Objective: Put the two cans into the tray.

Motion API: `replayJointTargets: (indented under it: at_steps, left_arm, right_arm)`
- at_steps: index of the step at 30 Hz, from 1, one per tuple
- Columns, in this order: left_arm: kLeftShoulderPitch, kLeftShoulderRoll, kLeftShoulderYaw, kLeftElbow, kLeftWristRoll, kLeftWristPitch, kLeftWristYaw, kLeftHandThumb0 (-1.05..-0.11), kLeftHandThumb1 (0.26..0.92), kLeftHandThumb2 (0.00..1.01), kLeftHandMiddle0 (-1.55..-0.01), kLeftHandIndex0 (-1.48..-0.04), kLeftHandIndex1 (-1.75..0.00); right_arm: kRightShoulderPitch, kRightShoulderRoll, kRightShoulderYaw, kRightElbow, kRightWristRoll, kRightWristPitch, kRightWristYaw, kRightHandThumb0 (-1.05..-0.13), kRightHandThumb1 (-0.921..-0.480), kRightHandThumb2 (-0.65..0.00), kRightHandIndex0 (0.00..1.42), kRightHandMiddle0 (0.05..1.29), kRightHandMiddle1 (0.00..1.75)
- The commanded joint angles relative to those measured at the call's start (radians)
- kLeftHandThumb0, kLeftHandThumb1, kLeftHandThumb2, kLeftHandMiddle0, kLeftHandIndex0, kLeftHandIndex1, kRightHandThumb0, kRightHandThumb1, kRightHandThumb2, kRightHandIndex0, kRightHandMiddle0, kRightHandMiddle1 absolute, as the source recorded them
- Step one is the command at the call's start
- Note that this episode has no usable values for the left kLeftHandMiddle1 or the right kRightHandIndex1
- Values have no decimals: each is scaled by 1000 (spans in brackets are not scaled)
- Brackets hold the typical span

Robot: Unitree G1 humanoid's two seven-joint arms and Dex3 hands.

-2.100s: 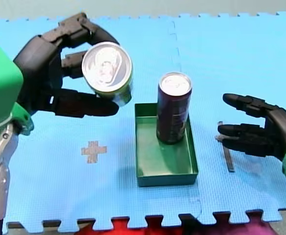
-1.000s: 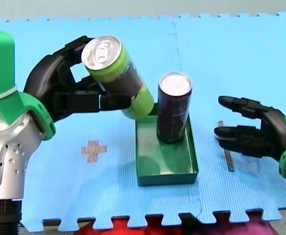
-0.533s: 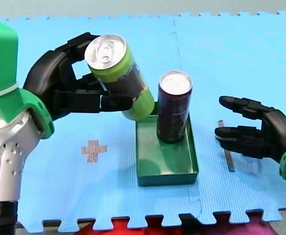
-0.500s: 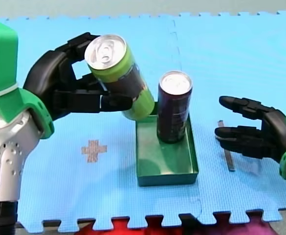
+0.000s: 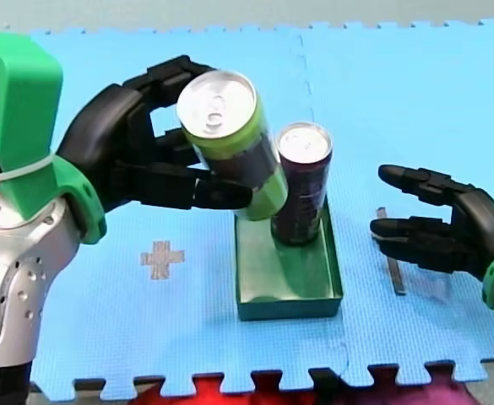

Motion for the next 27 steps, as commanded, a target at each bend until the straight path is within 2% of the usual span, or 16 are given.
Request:
replayJointTargets:
  at_steps: [1,17,27]
  left_arm:
    - [9,-9,-13,-15,9,-33,1,-323,783,28,-986,-565,-1746]
    - [47,-34,-36,-22,14,-60,-8,-332,782,31,-983,-556,-1746]
    - [55,-32,-53,5,20,-52,-14,-325,781,33,-977,-548,-1746]
  right_arm:
    - [-1,-3,-1,-3,3,3,-2,-694,-763,-1,958,631,0]
    - [3,-5,5,-10,-1,-4,-10,-709,-771,-1,957,631,0]
    - [0,-7,6,-10,-1,-9,-11,-715,-773,-1,949,627,0]
